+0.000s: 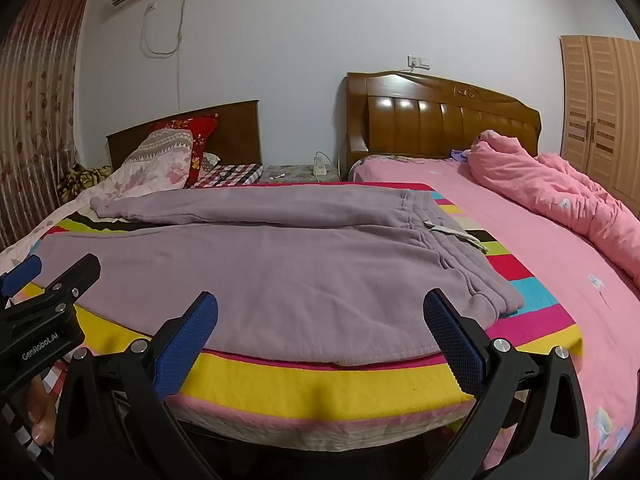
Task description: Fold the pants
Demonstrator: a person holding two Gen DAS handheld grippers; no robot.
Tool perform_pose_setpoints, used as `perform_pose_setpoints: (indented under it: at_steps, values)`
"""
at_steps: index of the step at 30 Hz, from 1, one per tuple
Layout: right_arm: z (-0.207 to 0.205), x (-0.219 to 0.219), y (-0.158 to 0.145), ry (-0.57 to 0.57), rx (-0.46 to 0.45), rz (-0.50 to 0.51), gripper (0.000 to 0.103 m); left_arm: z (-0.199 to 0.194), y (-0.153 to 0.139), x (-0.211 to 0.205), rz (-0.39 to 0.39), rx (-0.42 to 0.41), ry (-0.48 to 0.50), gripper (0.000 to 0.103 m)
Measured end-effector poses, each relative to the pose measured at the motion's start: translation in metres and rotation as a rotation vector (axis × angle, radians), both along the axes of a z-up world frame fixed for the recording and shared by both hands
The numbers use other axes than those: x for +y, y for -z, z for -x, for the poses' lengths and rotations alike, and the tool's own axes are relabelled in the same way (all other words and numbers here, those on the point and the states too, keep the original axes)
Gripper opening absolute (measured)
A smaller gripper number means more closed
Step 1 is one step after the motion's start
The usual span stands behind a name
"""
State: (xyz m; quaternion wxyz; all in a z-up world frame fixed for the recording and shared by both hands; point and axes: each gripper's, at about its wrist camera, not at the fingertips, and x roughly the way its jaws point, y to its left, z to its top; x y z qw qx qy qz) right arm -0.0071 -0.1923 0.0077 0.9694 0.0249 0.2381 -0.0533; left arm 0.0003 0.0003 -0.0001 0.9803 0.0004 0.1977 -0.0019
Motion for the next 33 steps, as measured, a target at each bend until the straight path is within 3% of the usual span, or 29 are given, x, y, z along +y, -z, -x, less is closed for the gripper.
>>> perform_pose_setpoints:
  at_steps: [33]
  values:
    - [-0.004, -0.003, 0.009, 0.002, 0.008, -0.012, 0.099, -0.002, 0.003, 0.005, 0.007, 0.027, -0.006, 0.102]
